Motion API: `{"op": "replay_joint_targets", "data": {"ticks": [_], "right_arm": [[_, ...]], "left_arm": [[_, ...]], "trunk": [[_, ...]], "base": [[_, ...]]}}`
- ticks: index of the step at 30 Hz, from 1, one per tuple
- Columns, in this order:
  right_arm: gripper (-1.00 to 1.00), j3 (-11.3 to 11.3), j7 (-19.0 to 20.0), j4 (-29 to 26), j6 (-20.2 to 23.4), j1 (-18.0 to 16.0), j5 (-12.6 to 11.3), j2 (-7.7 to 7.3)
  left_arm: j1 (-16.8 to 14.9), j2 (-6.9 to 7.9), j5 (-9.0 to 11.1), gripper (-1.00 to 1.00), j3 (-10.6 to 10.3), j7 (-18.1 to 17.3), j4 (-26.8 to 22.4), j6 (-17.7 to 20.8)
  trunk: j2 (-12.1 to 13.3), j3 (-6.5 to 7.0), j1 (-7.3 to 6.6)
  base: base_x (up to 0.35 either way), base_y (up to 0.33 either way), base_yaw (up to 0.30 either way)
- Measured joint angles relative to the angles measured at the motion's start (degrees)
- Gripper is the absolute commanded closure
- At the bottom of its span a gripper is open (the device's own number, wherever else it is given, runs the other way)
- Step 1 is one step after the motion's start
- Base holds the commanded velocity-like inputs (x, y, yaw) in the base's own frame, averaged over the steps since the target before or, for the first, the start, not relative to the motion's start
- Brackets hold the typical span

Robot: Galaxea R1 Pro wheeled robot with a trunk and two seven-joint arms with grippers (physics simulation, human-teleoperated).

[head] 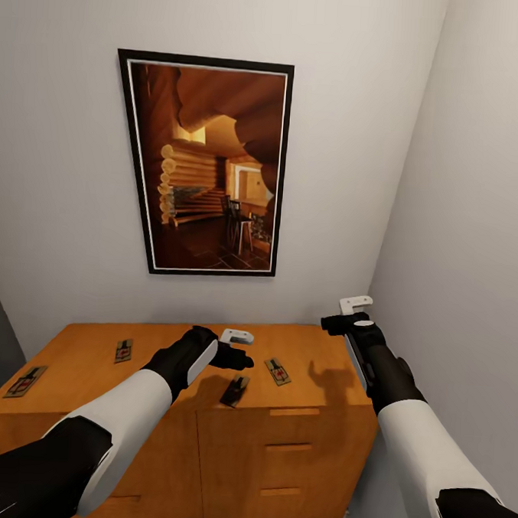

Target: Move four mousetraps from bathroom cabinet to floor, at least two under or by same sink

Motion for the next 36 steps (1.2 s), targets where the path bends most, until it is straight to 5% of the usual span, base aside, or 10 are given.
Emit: {"op": "replay_joint_targets", "data": {"ticks": [4,36], "right_arm": [[-1.00,0.0,0.0,0.0,0.0,0.0,0.0,0.00],[-1.00,0.0,0.0,0.0,0.0,0.0,0.4,0.00]], "left_arm": [[0.0,0.00,0.0,-1.00,0.0,0.0,0.0,0.0],[0.7,0.00,-0.1,-1.00,0.0,0.0,0.2,0.5]], "trunk": [[-1.6,-0.72,0.88],[-1.6,-0.73,0.89]], "base": [[0.000,0.000,0.000],[0.000,0.000,0.000]]}}
